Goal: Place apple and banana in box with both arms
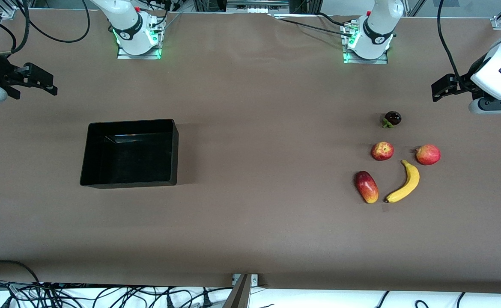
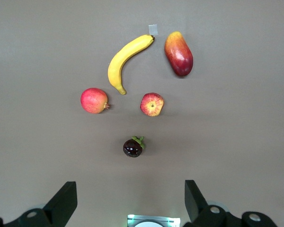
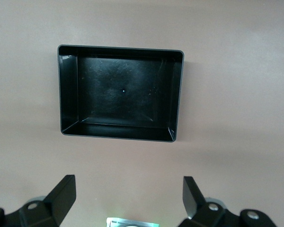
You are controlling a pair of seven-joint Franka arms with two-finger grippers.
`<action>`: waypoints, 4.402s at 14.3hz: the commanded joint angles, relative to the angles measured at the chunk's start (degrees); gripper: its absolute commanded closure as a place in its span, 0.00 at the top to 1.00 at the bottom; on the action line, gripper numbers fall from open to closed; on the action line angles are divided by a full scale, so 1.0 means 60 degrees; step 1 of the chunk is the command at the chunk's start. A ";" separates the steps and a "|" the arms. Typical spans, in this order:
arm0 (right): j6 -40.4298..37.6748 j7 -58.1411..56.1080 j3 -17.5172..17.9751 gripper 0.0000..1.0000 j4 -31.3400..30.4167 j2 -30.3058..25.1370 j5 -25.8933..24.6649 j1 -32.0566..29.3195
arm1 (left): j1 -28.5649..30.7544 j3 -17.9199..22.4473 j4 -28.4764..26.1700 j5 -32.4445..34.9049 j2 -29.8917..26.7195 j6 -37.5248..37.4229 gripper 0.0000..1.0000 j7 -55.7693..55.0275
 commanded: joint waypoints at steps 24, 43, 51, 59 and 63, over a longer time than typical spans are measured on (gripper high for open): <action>0.5272 0.0007 -0.0627 1.00 -0.3400 0.1970 -0.0331 -0.0321 | 0.0002 0.0005 0.0080 -0.0183 -0.0009 -0.0058 1.00 -0.0037; 0.8107 -0.0124 -0.0832 0.00 -0.4840 0.3730 0.0299 -0.0614 | 0.0002 0.0005 0.0080 -0.0198 -0.0009 -0.0073 1.00 -0.0037; 0.4594 -0.0432 0.0382 0.00 -0.1402 0.3714 0.0314 -0.0337 | 0.0002 0.0005 0.0124 -0.0213 -0.0009 -0.0278 1.00 -0.0023; 0.4048 0.2635 0.0721 0.00 0.0343 0.4678 0.1735 0.3188 | -0.0013 0.0005 0.0138 -0.0213 -0.0009 -0.0278 1.00 -0.0023; 0.4909 0.4676 0.0706 0.00 0.1517 0.5968 0.1720 0.5051 | 0.0002 0.0019 0.0124 -0.0213 -0.0009 -0.0278 1.00 -0.0023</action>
